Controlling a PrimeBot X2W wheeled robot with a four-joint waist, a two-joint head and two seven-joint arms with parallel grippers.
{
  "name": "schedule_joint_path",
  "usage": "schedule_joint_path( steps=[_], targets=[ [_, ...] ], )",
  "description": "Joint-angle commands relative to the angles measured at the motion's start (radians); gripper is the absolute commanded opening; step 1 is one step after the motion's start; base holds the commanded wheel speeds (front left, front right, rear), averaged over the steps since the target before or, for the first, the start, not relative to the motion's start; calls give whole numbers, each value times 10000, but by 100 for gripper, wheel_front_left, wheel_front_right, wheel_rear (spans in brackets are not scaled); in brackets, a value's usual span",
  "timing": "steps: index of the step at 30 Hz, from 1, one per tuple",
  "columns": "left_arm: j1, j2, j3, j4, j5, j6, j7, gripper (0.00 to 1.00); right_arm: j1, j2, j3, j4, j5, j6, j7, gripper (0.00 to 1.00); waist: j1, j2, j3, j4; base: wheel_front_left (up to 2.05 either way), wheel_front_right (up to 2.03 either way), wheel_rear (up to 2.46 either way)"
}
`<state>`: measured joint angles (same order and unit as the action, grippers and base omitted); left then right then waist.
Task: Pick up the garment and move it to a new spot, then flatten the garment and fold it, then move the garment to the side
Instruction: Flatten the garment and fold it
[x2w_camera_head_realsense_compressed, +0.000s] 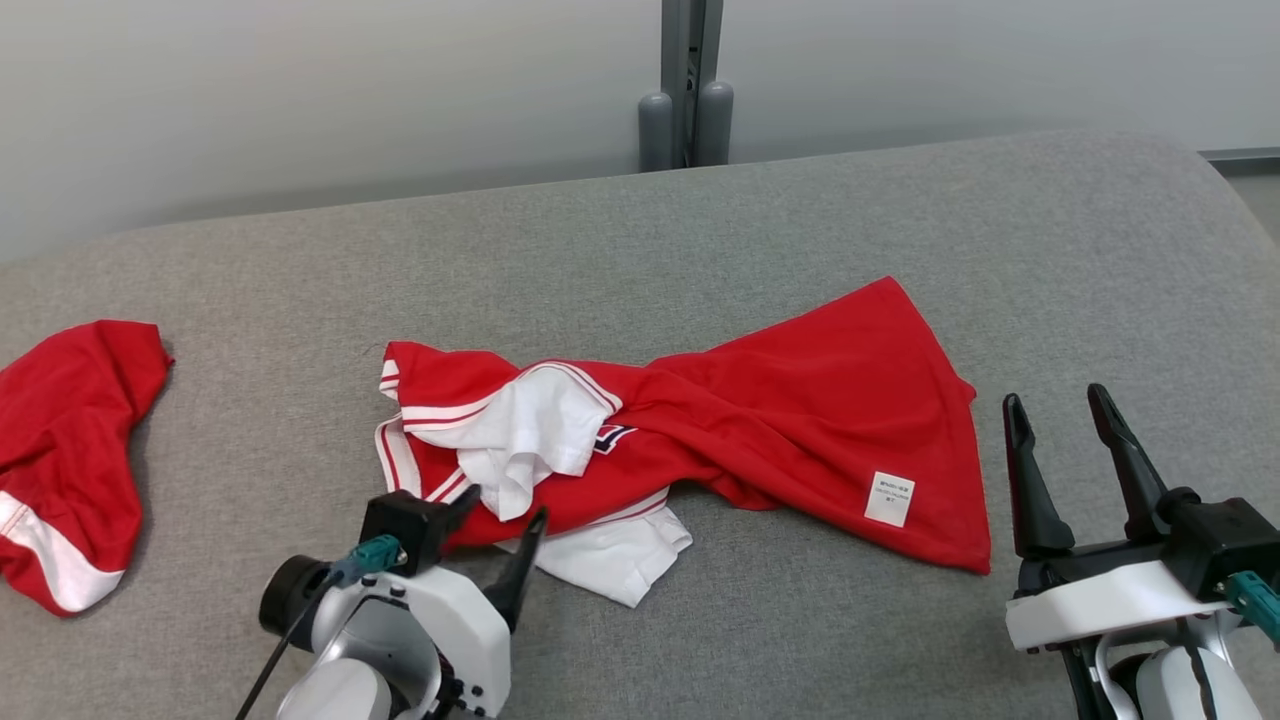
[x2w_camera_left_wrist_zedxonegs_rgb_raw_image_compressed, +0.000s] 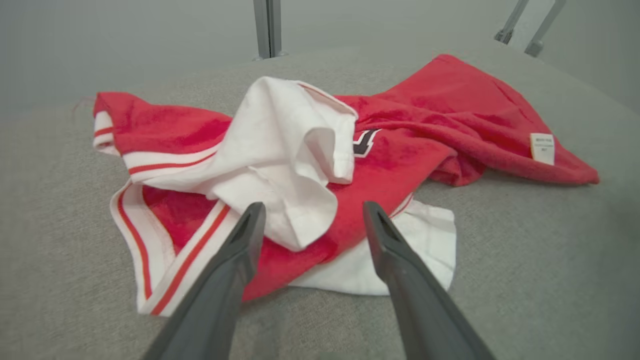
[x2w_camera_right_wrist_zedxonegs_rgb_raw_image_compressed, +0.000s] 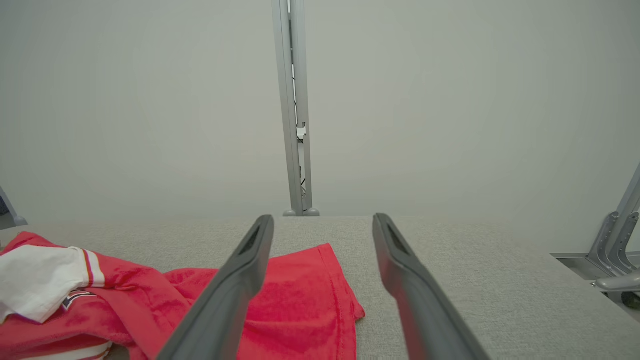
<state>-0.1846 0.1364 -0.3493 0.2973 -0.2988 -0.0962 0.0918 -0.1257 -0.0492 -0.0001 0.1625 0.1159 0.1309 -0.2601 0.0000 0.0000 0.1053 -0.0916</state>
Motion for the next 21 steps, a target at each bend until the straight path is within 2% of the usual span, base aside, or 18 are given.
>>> schedule_joint_path(
  steps=[1, 4, 5, 6, 7, 8, 9, 16, 21],
  targets=[
    [-291, 62, 59, 189, 91, 135, 124, 100, -127, -35, 7, 16, 57, -1, -68, 100, 0, 0, 45, -64, 0, 0, 0],
    [-561, 29, 40, 440, 155, 267, 249, 99, -162, -34, 36, 8, 117, -3, -72, 100, 0, 0, 105, -104, 0, 0, 0],
    [-605, 50, -21, 514, 162, 216, 298, 91, -180, -34, 42, 5, 130, -3, -73, 100, 0, 0, 117, -105, 0, 0, 0],
    [-654, 62, -53, 553, 159, 187, 321, 74, -192, -33, 50, 14, 153, -3, -73, 100, 0, 0, 128, -98, 0, 0, 0],
    [-724, 77, -76, 576, 167, 180, 310, 47, -201, -32, 66, 25, 172, -3, -74, 100, 0, 0, 138, -88, 0, 0, 0],
    [-780, 80, -83, 587, 176, 186, 259, 9, -212, -31, 78, 38, 188, -1, -74, 100, 0, 0, 144, -72, 0, 0, 0],
    [-814, 70, -93, 595, 176, 212, 212, 0, -227, -33, 93, 40, 214, -1, -74, 100, 0, 0, 147, -45, 0, 0, 0],
    [-942, 247, -89, 179, 149, 178, -74, 0, -167, -32, 90, 87, 306, -1, -74, 100, 0, 0, -32, 457, 0, 0, 0],
    [-696, 661, -9, -965, 195, 254, 184, 0, -35, -35, 142, 191, 404, -1, -67, 100, 0, 0, -325, 1015, 0, 0, 0]
  ],
)
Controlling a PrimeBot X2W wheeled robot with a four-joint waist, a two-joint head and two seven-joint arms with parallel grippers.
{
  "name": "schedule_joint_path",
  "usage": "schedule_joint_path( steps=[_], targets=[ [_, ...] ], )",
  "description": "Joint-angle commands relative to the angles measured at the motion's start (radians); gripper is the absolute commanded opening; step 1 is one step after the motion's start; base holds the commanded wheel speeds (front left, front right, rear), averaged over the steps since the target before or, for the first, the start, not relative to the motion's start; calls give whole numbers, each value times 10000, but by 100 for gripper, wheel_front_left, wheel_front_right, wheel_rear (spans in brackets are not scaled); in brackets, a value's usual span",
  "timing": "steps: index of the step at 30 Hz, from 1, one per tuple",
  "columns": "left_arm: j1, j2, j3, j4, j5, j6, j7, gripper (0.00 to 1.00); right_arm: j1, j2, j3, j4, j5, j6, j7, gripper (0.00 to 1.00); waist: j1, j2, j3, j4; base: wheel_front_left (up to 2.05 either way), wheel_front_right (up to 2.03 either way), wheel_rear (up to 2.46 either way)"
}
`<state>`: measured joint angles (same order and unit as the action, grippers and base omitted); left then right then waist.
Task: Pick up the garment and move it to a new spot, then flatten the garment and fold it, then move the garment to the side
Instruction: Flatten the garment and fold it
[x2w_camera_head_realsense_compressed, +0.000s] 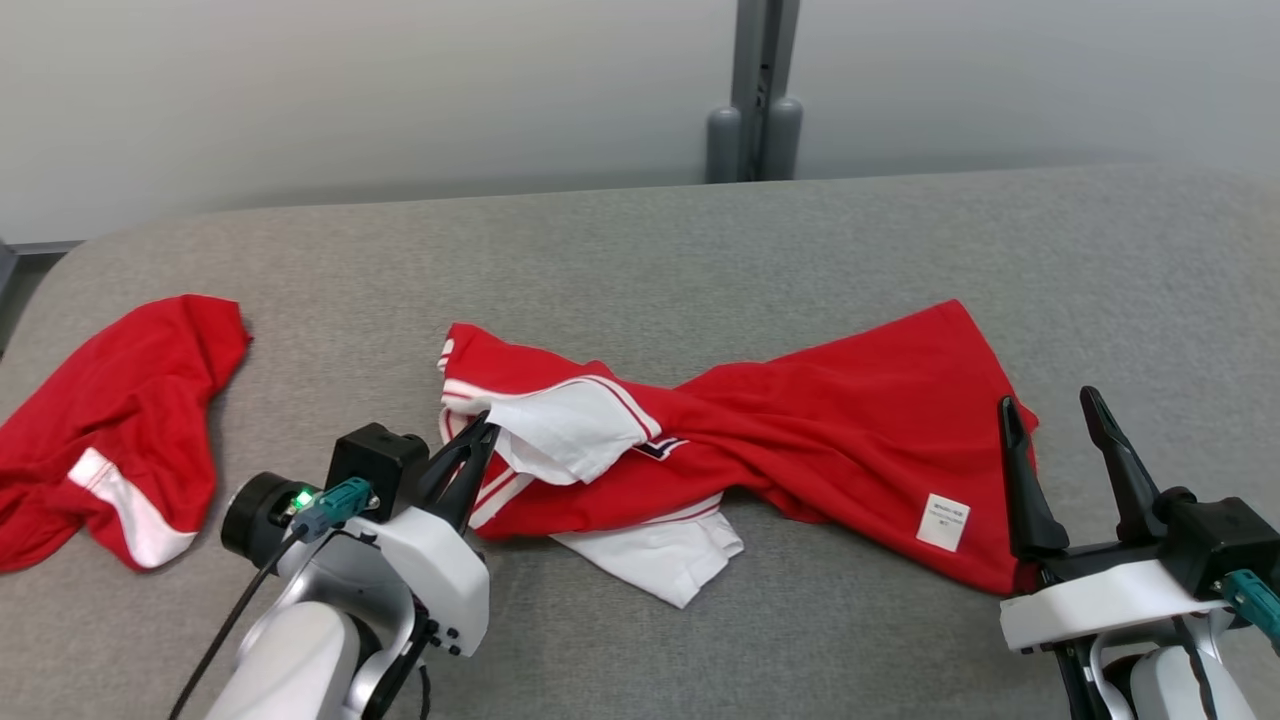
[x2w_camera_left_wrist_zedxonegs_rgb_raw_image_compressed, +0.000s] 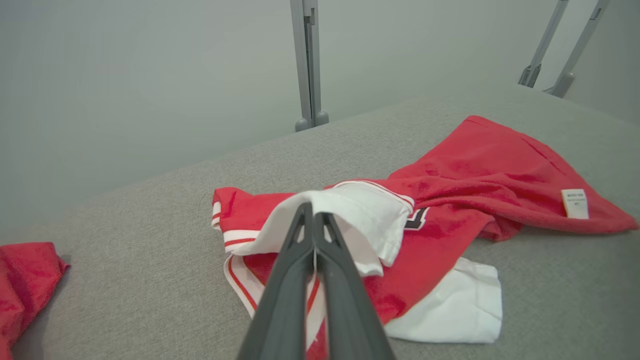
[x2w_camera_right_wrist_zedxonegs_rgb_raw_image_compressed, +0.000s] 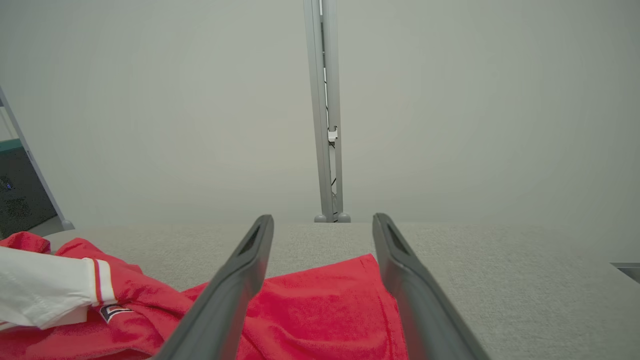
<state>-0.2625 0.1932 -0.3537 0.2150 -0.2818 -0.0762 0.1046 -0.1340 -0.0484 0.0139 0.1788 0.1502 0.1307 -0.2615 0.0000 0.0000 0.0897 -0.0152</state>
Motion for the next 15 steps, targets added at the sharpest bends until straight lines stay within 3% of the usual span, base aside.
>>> schedule_joint_path(
  steps=[1, 8, 15],
  targets=[
    [175, 236, 40, -434, 66, 60, 225, 0, 65, -44, 19, 45, 75, -1, -54, 100, 0, 0, -205, 357, 0, 0, 0],
    [1245, 1236, 150, -2979, 79, 276, 1761, 0, 111, -44, 76, 149, 147, 1, -53, 100, 0, 0, -275, 942, 0, 0, 0],
    [2786, 1672, 138, -4398, -264, 588, 2955, 0, 114, -45, 89, 228, 61, 1, -53, 100, 0, 0, -217, 1215, 0, 0, 0]
  ],
)
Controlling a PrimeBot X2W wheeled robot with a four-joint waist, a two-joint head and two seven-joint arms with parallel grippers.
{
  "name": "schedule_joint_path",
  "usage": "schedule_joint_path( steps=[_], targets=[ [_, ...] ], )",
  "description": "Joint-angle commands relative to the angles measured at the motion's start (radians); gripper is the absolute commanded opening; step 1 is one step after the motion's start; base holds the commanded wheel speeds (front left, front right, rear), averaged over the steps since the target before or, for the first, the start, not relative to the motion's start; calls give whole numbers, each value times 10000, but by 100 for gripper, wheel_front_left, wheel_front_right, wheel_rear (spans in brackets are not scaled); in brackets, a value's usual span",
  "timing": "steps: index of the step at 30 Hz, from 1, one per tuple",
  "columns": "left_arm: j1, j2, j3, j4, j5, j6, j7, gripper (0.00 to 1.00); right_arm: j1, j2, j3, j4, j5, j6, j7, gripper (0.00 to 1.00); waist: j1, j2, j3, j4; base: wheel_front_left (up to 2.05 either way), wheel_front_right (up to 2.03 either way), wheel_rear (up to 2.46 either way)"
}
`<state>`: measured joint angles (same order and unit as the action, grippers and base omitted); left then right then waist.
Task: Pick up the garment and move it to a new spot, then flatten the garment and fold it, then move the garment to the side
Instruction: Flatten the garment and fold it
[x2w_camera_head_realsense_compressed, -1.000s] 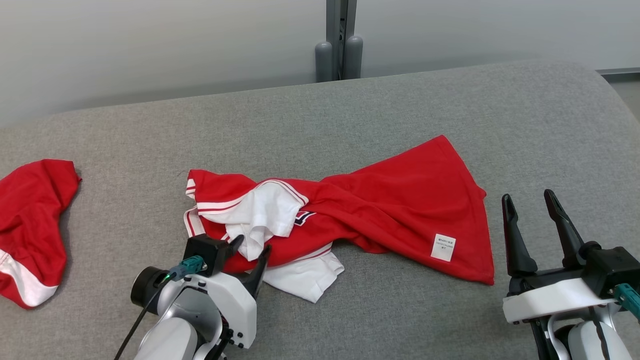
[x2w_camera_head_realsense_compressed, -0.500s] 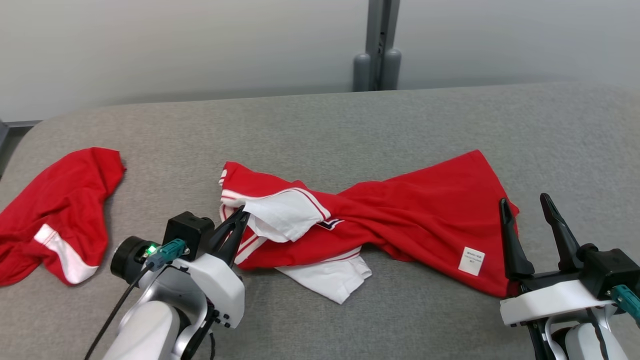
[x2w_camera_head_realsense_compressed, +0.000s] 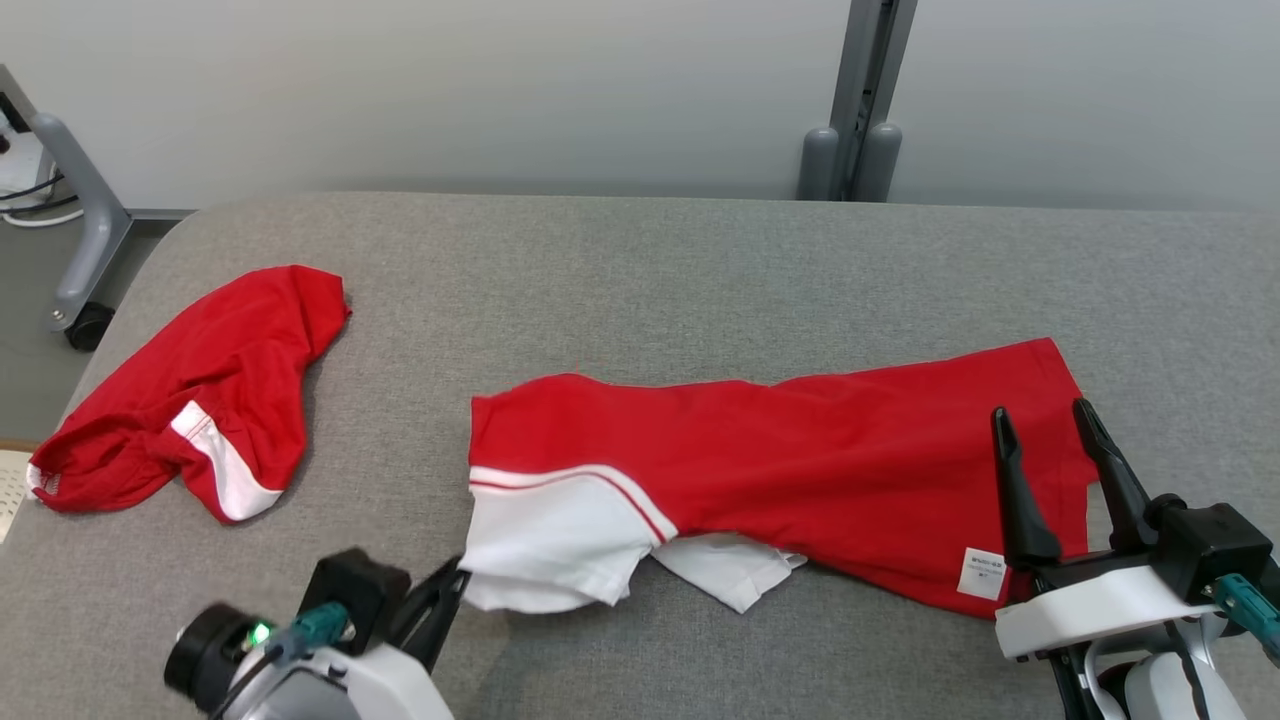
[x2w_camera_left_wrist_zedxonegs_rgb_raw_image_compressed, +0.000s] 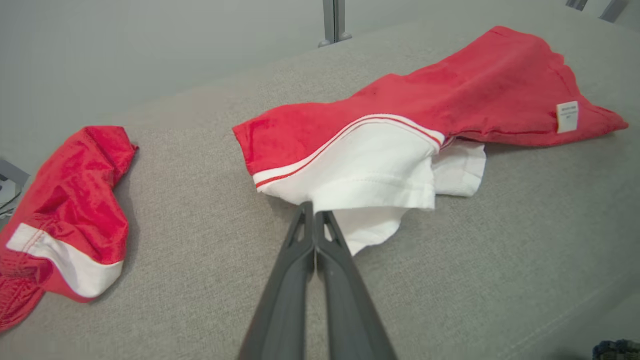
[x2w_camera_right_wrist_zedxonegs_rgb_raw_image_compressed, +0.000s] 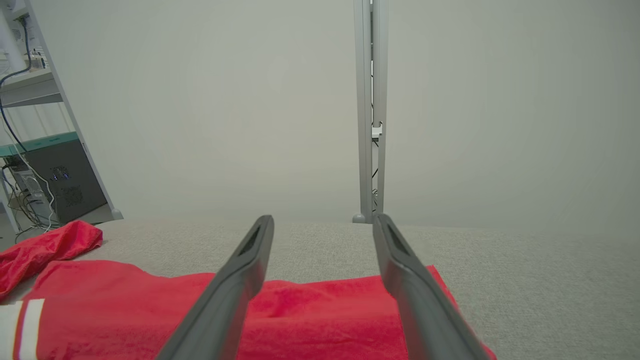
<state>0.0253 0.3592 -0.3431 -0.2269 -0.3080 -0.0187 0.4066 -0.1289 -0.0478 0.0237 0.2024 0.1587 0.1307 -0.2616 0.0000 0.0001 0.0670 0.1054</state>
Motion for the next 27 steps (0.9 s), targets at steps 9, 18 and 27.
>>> schedule_joint_path(
  steps=[9, 18, 27],
  targets=[
    [1075, -226, -199, 785, -463, 143, -73, 0, -74, -49, -33, 83, -215, 1, -51, 100, 0, -1, 88, 38, 0, 0, 0],
    [645, -317, 7, 2190, -623, 174, -728, 100, -130, -51, -8, 133, -275, 1, -52, 100, 0, -1, 173, -109, 0, 0, 0],
    [211, -144, 1159, 1969, -421, 877, -2530, 100, -72, -48, 58, -79, -186, 1, -52, 100, 0, -1, -72, -182, 0, 0, 0]
  ],
)
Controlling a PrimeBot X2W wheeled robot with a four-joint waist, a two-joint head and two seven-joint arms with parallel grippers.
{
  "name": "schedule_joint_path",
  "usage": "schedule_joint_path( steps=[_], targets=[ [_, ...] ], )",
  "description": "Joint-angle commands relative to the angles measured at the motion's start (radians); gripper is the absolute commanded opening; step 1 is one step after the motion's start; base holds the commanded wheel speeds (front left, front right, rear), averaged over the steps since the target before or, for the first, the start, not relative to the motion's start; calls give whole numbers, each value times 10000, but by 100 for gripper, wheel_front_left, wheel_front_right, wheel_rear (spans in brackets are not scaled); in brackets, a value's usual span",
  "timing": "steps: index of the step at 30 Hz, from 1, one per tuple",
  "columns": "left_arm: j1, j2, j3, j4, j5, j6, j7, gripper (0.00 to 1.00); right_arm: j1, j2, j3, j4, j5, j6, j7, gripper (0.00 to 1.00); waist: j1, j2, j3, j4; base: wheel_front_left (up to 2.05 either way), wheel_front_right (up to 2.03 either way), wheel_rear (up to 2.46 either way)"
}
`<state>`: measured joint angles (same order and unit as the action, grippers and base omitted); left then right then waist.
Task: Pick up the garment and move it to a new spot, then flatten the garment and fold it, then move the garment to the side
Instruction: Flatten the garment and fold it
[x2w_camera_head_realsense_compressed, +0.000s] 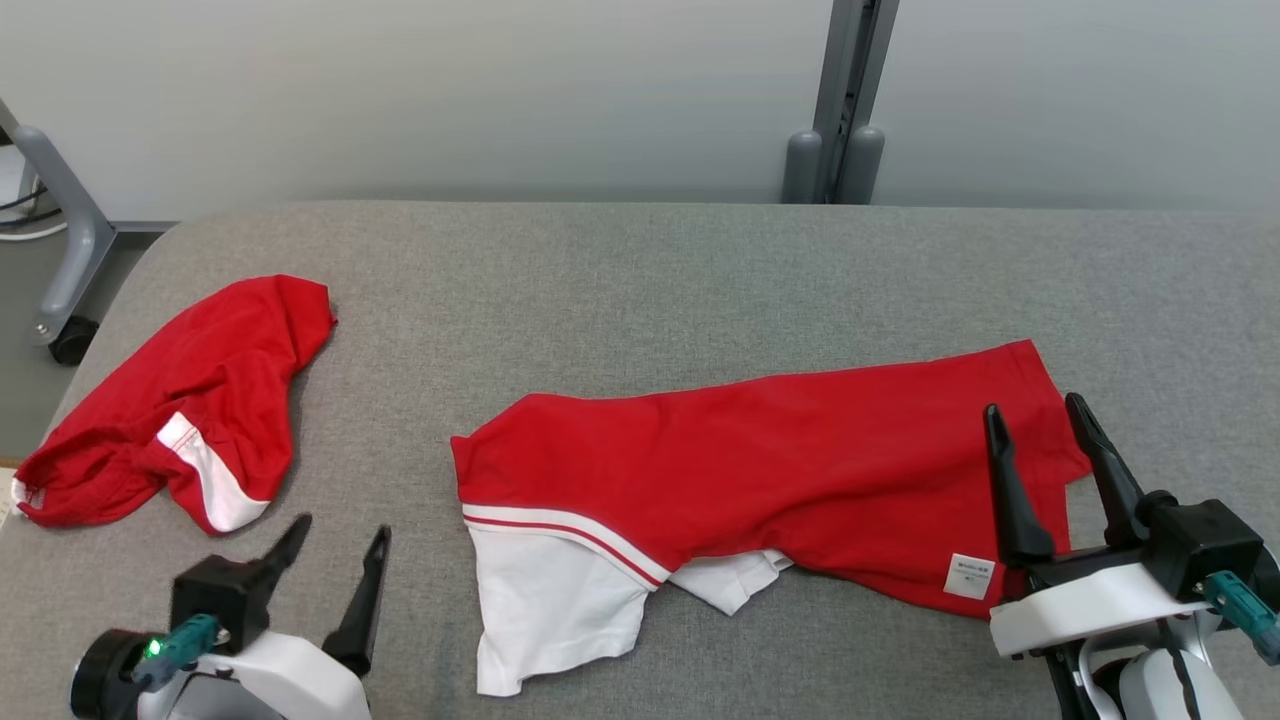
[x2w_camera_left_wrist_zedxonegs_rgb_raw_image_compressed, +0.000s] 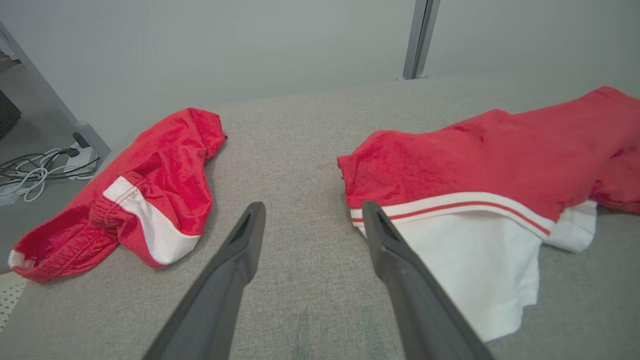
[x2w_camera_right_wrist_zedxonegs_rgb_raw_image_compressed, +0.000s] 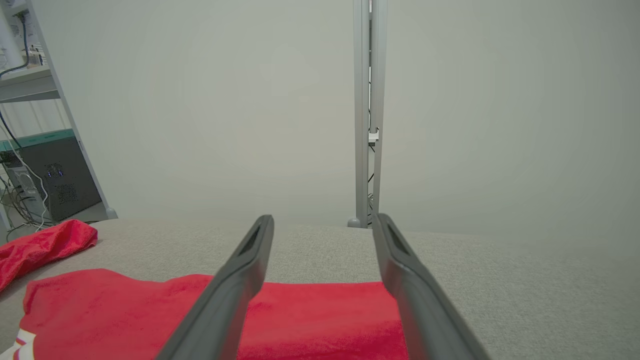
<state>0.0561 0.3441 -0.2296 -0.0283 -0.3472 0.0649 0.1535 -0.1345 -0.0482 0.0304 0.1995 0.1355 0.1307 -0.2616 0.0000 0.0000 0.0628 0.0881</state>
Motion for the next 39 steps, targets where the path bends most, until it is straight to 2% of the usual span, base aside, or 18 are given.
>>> schedule_joint_path(
  steps=[1, 10, 14, 21, 27, 32, 39],
  targets=[
    [-185, -47, 121, -112, -79, 60, -293, 100, 11, -45, 7, -55, 46, 1, -52, 100, 0, 0, -82, -18, 0, 0, 0],
    [-534, -667, 1166, -180, -616, 110, -3296, 100, 186, -45, 453, -437, 19, -1, -50, 100, 0, 0, -600, -306, 0, 0, 0],
    [-305, -1032, 1449, 336, -874, -63, -3993, 100, 468, -48, 499, -621, 9, 1, -50, 100, 0, 0, -647, -480, 0, 0, 0],
    [-82, -1534, 1520, 1116, -518, -344, -4179, 100, 977, -41, 17, -901, -101, 1, -50, 100, 0, 0, -639, -590, 0, 0, 0],
    [-69, -2118, 2052, 1329, 88, -632, -4181, 100, 1265, -44, -169, -1113, 16, 1, -50, 100, 0, 0, -601, -695, 0, 0, 0],
    [-147, -2384, 2364, 1459, 353, -1012, -4183, 100, 1188, -45, -148, -1047, 134, 1, -50, 100, 0, 0, -580, -730, 0, 0, 0],
    [-276, -2584, 2591, 1689, 655, -1329, -4183, 100, 1120, -45, -101, -940, 113, 1, -50, 100, 0, 0, -583, -738, 0, 0, 0]
  ],
)
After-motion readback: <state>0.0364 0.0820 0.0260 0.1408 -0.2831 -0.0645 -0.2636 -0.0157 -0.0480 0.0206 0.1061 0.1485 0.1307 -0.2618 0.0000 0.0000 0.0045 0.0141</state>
